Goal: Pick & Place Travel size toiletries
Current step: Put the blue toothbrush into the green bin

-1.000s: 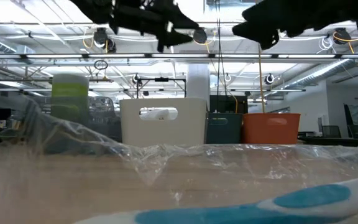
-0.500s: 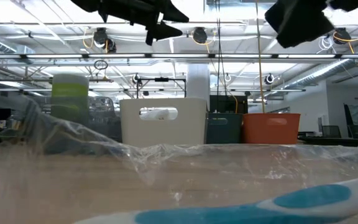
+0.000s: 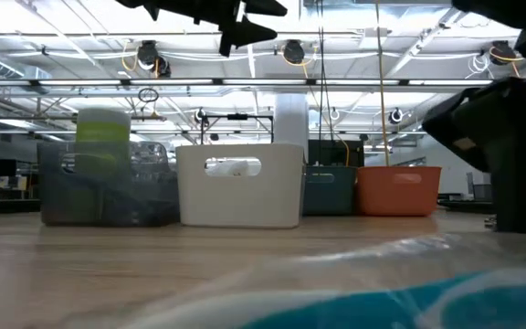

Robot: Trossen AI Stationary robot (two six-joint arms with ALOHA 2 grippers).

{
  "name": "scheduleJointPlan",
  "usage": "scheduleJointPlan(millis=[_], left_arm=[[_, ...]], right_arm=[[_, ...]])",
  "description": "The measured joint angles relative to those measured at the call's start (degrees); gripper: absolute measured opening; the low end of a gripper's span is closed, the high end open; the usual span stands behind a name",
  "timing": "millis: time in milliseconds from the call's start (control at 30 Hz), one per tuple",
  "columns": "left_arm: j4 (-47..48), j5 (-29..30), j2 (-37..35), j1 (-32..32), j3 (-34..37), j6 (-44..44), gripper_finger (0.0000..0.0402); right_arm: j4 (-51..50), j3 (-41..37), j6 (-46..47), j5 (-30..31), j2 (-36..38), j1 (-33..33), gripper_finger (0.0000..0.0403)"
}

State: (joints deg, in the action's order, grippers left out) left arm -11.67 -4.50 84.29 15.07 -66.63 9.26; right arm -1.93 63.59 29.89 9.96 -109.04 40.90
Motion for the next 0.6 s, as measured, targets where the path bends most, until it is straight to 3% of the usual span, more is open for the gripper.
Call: scheduleJointPlan(millis=[333, 600], left_arm=[[-0.2, 3.7, 0.0, -0.3, 0.0, -1.2, 0.025], [0.3, 4.6, 0.0, -0.3, 0.0, 0.1, 0.025]], right_arm=[[0.8, 0.0, 1.2, -4.7, -0.3, -1.3, 0.0178], [-1.9, -0.9, 0.5, -5.6, -0.1, -3.4, 0.0097]])
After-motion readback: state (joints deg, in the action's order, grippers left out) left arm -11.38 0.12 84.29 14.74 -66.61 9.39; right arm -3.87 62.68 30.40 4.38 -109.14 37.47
